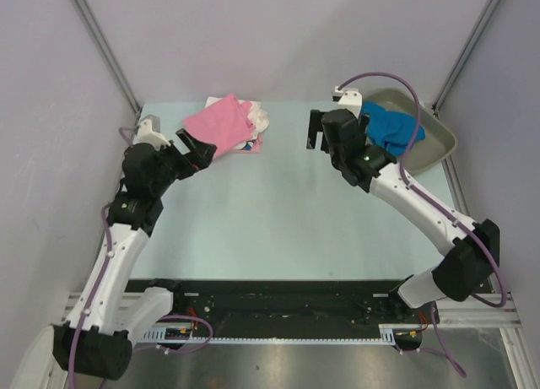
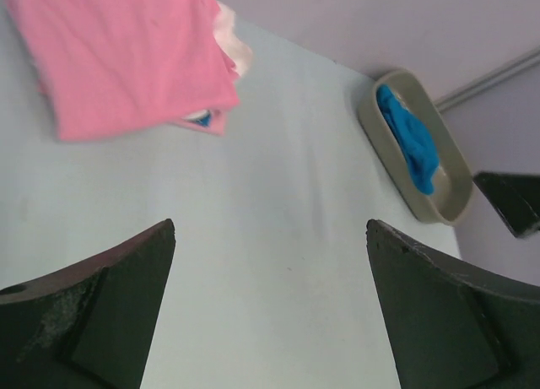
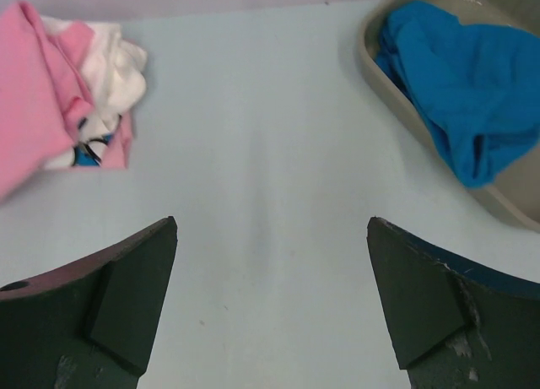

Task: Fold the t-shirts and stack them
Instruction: Reset both grippers

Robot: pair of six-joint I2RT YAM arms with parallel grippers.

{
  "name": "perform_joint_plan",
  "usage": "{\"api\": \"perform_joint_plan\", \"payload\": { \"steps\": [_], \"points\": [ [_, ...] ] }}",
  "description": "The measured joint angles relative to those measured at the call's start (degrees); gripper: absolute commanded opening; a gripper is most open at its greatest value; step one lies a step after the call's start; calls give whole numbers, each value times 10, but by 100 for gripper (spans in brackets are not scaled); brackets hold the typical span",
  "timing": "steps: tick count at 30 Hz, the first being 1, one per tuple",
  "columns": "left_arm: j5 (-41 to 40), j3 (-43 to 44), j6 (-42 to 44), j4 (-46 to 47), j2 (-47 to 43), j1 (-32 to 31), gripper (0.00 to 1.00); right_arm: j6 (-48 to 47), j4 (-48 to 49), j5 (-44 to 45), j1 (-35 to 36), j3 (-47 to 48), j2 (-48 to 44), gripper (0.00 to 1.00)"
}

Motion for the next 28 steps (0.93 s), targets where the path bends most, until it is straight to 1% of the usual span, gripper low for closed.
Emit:
{"api": "perform_joint_plan", "payload": {
  "steps": [2,5,9,11,15,20,28],
  "points": [
    [-46,21,47,-42,-34,-2,100,0,-28,28,13,-19,-28,100],
    [-93,31,89,-77,-78,-2,100,2,-73,82,24,-31,-70,100],
    [-107,30,119,-121,-95,-3,100,3,-123,146,32,-32,-122,100],
    [-113,28,123,-134,-94,-3,100,2,-140,161,34,-35,-146,100],
    [-130,19,125,-159,-86,-3,100,-4,-162,179,38,-57,-201,100],
    [-146,12,125,-168,-101,-3,100,-14,-174,184,40,-68,-245,100],
    [-150,12,136,-168,-113,-3,100,-18,-174,165,49,-70,-245,100]
  ]
}}
